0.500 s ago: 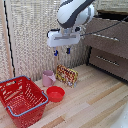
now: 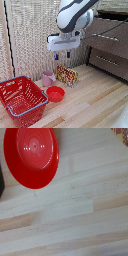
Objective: Transport the gripper mindfully toward the orange-red bowl and clasp it to elevate with ease. Ensure your robot's arm aligns efficiently with the top drawer's opening. Carefully slide the orange-red bowl into the designated spot with precision. After confirmation, withdraw the gripper gently. Close the drawer smoothly by transitioning the gripper to its handle.
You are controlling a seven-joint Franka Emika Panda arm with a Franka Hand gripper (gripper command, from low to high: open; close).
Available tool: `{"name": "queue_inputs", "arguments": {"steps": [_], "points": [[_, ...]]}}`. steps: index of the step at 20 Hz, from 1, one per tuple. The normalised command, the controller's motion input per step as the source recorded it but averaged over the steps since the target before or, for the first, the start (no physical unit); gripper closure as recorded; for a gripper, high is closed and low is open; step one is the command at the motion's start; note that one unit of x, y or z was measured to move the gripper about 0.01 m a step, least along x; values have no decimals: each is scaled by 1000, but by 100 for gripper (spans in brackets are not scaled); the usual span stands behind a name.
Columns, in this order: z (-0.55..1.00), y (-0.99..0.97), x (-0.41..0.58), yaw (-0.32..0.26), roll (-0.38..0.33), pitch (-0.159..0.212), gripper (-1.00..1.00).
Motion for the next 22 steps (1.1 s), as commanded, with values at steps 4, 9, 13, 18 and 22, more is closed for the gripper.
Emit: {"name": "queue_inputs", "arguments": {"steps": [4, 9, 13, 18, 22], "points": [[-502, 197, -155, 25, -89, -7, -100], [-592, 186, -159, 40, -124, -9, -100], [-466, 233, -154, 21, -139, 0, -100], [-367, 227, -182, 9, -120, 0, -100], [-311, 119, -85, 14, -88, -3, -100]]}}
